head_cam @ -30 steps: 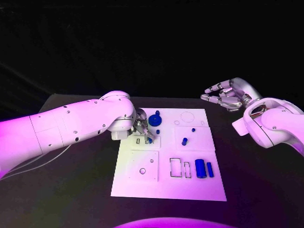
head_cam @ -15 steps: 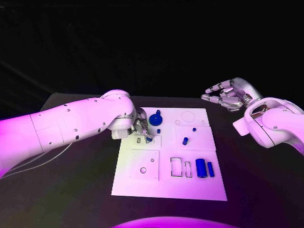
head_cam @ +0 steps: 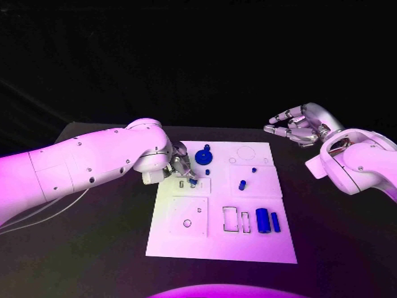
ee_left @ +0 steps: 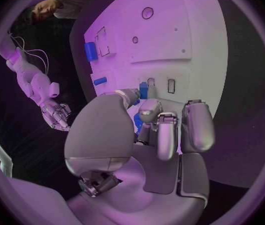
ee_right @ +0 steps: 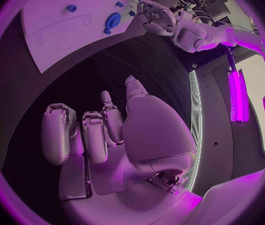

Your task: Assemble the parts on the task board

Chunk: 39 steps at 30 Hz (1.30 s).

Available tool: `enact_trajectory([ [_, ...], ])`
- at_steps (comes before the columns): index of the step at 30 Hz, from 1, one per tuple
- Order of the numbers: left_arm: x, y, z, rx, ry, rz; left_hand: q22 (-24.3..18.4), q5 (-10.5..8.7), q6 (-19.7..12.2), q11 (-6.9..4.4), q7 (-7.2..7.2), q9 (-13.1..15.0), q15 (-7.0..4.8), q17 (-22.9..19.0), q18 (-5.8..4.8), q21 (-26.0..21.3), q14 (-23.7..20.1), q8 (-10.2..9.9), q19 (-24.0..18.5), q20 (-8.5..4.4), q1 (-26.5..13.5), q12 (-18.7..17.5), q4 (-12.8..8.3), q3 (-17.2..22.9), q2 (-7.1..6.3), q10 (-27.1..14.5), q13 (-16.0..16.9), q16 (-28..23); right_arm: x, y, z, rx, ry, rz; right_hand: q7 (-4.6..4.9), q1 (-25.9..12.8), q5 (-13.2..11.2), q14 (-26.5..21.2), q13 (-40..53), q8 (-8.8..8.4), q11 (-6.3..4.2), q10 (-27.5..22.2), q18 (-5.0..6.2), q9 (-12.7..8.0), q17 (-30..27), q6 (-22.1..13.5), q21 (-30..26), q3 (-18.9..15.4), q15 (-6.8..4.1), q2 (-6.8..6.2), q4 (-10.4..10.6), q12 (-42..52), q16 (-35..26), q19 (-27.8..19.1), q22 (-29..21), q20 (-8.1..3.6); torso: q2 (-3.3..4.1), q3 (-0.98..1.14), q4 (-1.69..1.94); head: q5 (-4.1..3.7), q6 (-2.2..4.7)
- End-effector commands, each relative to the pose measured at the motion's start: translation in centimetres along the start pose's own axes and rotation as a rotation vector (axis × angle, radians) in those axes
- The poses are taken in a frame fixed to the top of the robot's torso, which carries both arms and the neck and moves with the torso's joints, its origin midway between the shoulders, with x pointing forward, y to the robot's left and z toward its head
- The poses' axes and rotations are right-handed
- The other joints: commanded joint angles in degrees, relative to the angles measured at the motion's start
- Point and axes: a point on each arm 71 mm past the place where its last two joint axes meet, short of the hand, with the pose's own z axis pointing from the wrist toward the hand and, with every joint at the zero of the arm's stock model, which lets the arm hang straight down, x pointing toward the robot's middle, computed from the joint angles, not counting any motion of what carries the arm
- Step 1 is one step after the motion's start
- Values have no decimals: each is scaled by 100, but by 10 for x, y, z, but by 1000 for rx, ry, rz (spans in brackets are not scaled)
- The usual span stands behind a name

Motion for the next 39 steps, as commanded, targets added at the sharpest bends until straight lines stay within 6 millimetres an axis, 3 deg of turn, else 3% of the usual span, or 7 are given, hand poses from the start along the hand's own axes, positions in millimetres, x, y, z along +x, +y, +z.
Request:
enact_trajectory([
  [1,-1,-3,-3,46,-38,-103,-3,-25,66,-5,-28,27,-41,1357,-52,16,556,50,-12,18,-70,9,-1084,1062,-16,56,-10,-30,1,0,-1,-5,13,-17,-24,13,34,432,307,29,-21,30,74,-6,891,10,-33,-35,-45,49,1,12,-20,-48,413,-9,6,-3,4,7,-6],
  [12,7,2,-8,75,-141,-50,14,-30,104,-34,-57,79,-66,1392,-55,23,567,112,-6,1,-143,-54,-1207,1091,-100,77,-102,-10,0,-2,-1,-2,12,-19,-26,1,50,427,300,39,-23,27,79,-7,871,14,-52,-60,-47,53,13,8,-30,-58,398,-11,1,-3,14,22,-29],
  [16,12,4,-7,70,-163,-35,29,-31,118,-43,-68,94,-73,1406,-58,30,571,132,0,-3,-171,-78,-1229,1094,-122,87,-136,-2,1,-2,-1,-2,13,-19,-26,1,50,427,300,39,-23,27,79,-7,871,14,-52,-60,-47,53,13,8,-30,-58,398,-11,1,-3,2,36,-37],
  [39,26,12,-3,14,-145,27,103,-31,150,-81,-110,160,-101,1469,-72,68,590,220,33,-19,-276,-209,-1310,1112,-198,109,-323,35,2,-2,-1,-11,31,-19,-31,-45,107,421,289,62,-27,22,85,-15,845,9,-86,-150,-53,47,55,2,-45,-71,375,-17,9,-4,-13,67,-60],
])
